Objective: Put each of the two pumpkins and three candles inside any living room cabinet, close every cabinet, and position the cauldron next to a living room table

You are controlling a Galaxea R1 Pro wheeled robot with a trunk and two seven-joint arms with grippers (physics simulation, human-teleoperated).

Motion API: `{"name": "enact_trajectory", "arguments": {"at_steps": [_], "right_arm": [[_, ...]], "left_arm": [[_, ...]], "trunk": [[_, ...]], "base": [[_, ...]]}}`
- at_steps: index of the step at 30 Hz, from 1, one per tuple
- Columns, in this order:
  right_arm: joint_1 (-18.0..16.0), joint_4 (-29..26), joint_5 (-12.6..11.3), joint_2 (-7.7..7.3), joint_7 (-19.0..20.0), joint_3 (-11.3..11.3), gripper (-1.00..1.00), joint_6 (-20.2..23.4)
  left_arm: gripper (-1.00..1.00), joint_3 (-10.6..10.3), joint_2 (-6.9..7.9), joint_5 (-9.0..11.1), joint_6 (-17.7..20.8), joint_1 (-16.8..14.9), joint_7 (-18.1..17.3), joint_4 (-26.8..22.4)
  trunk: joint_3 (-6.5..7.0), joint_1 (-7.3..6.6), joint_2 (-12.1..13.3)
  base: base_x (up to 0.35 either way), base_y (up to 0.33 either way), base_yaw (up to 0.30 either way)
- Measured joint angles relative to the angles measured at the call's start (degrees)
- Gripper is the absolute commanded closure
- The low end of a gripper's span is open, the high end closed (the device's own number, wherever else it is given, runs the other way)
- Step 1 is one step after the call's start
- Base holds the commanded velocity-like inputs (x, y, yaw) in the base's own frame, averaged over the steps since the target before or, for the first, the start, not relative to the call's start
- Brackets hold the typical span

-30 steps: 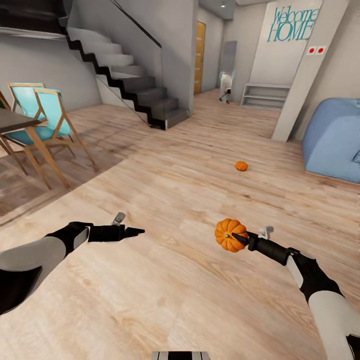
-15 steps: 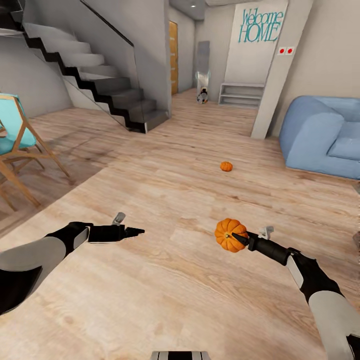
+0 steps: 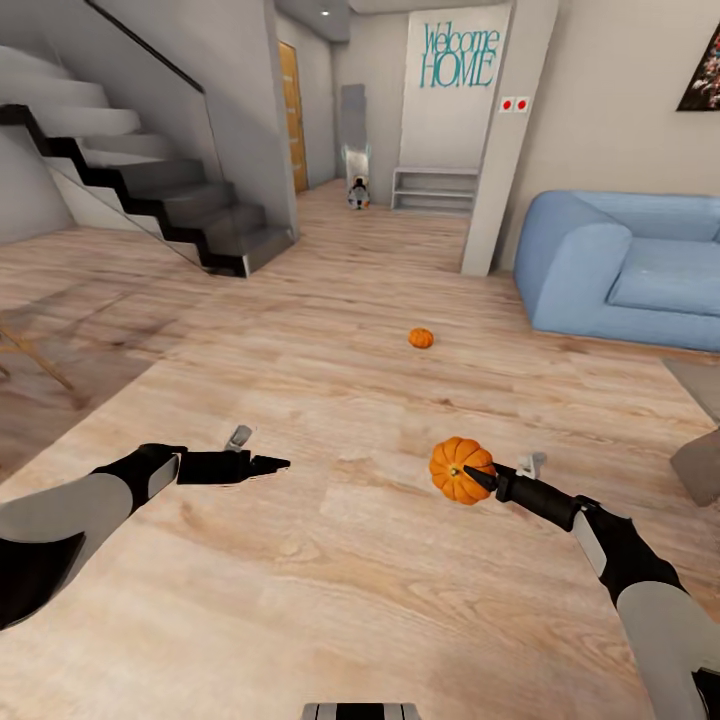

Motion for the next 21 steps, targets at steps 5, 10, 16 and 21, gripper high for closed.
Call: {"name": "enact_trajectory", "arguments": {"at_steps": [5, 10, 16, 21], "right_arm": [[0.0, 0.0, 0.1, 0.00, 0.1, 0.0, 1.00, 0.0], [0.0, 0.0, 0.0, 0.00, 0.1, 0.0, 1.00, 0.0], [0.0, 0.0, 0.0, 0.00, 0.1, 0.0, 1.00, 0.0], [0.0, 0.0, 0.2, 0.08, 0.1, 0.0, 1.00, 0.0]], "left_arm": [[-1.00, 0.0, 0.00, 0.0, 0.0, 0.0, 0.0, 0.0], [-1.00, 0.0, 0.00, 0.0, 0.0, 0.0, 0.0, -0.1], [-1.00, 0.0, 0.00, 0.0, 0.0, 0.0, 0.0, -0.1], [-1.00, 0.0, -0.03, 0.0, 0.0, 0.0, 0.0, -0.1]], "trunk": [[0.15, 0.00, 0.0], [0.30, 0.00, 0.0], [0.48, 0.00, 0.0], [0.53, 0.00, 0.0]], "base": [[0.309, 0.101, -0.276], [0.312, 0.089, -0.276], [0.314, 0.052, -0.240], [0.317, 0.003, -0.031]]}}
